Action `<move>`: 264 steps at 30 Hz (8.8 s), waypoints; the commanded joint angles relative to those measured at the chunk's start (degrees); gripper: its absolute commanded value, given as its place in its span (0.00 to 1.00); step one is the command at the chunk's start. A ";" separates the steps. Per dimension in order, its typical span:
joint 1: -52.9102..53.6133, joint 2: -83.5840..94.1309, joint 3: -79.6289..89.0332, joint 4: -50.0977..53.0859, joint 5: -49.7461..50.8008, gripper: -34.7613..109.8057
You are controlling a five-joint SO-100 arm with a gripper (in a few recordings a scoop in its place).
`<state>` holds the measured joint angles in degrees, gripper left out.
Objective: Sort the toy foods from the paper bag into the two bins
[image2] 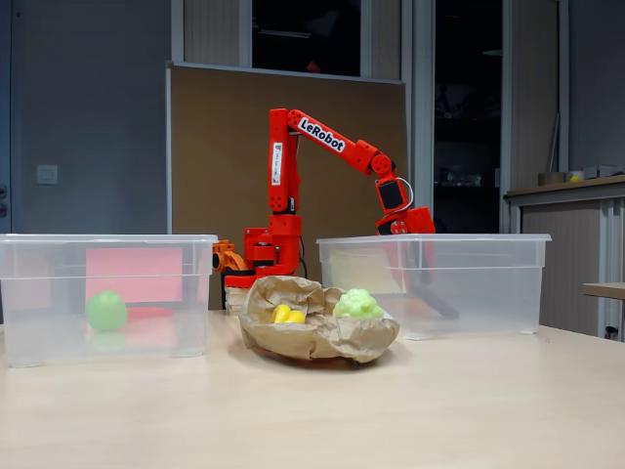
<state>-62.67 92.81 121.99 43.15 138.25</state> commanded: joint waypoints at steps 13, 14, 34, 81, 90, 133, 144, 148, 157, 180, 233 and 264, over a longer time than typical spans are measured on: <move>2.11 1.58 -27.86 36.56 -10.81 0.40; 2.99 1.32 -31.64 40.17 -12.83 0.40; 50.10 0.35 -36.47 49.75 -54.84 0.36; 56.25 -30.50 -31.03 15.21 -55.99 0.40; 55.99 -27.25 -34.54 21.88 -56.51 0.26; 100.81 4.48 -37.97 49.39 -87.28 0.25; 98.96 -14.24 -35.77 40.43 -89.03 0.27; 96.24 -15.38 -32.08 38.14 -87.89 0.29; 95.19 -16.08 -26.46 35.42 -87.98 0.39; 98.26 -10.99 -28.83 34.80 -94.66 0.46; 73.65 -0.53 -18.37 31.20 -74.79 0.24; 78.05 -7.56 -26.89 33.57 -81.47 0.24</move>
<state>14.94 83.67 96.86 75.50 55.81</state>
